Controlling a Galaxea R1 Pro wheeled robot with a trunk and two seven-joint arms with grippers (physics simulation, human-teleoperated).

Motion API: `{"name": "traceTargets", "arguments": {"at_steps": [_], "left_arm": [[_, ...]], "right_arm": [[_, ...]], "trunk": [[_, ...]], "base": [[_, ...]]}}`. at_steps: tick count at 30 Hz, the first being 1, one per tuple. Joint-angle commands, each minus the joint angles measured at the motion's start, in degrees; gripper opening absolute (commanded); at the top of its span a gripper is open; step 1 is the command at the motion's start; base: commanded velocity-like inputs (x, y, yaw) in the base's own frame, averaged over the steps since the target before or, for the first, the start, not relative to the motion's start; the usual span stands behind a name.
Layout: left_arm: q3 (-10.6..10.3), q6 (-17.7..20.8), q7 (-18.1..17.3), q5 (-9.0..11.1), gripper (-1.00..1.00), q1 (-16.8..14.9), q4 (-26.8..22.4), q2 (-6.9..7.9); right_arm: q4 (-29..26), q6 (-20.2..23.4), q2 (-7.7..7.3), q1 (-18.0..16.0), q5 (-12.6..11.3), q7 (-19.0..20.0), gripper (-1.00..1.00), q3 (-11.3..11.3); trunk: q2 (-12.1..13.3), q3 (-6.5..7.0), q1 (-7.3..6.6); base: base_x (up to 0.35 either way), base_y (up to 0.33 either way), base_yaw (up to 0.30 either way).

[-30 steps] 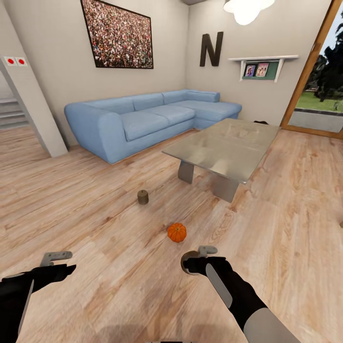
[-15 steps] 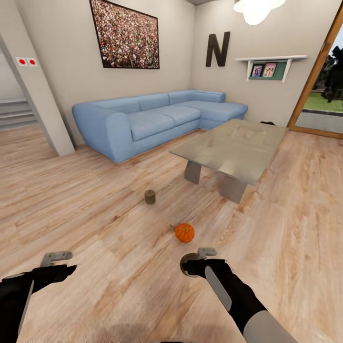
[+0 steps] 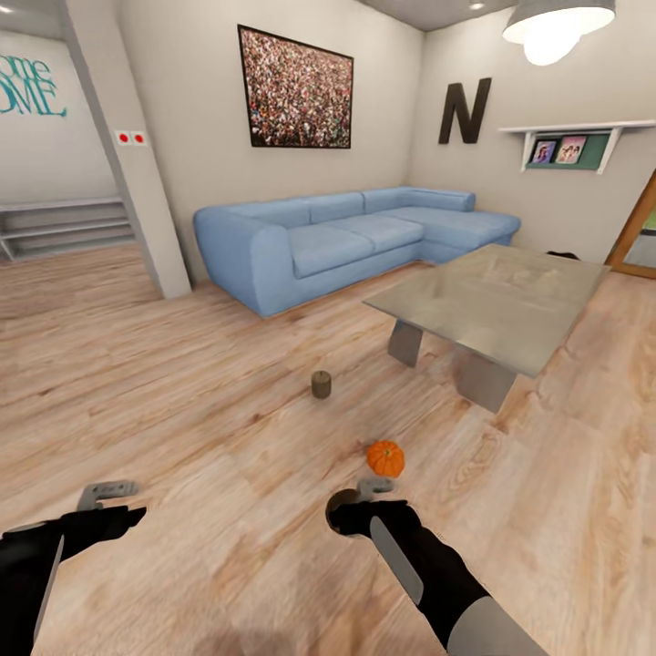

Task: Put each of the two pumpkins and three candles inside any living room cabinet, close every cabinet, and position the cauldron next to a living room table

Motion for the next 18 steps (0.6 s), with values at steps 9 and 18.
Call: {"name": "traceTargets", "arguments": {"at_steps": [9,18], "left_arm": [[0.08,1.54,-0.57,-0.98,1.00,-0.12,0.35,-0.01],[0.14,1.65,-0.57,-0.54,1.00,-0.12,0.16,-0.02]], "right_arm": [[-0.62,0.57,1.93,-2.51,-0.46,-1.14,-1.00,4.97],[-0.67,0.42,2.60,-2.92,-0.61,-1.14,-1.00,9.14]], "trunk": [[0.10,1.49,-0.24],[0.13,1.41,-0.29]], "base": [[0.000,0.000,0.242],[0.005,0.001,0.227]]}}
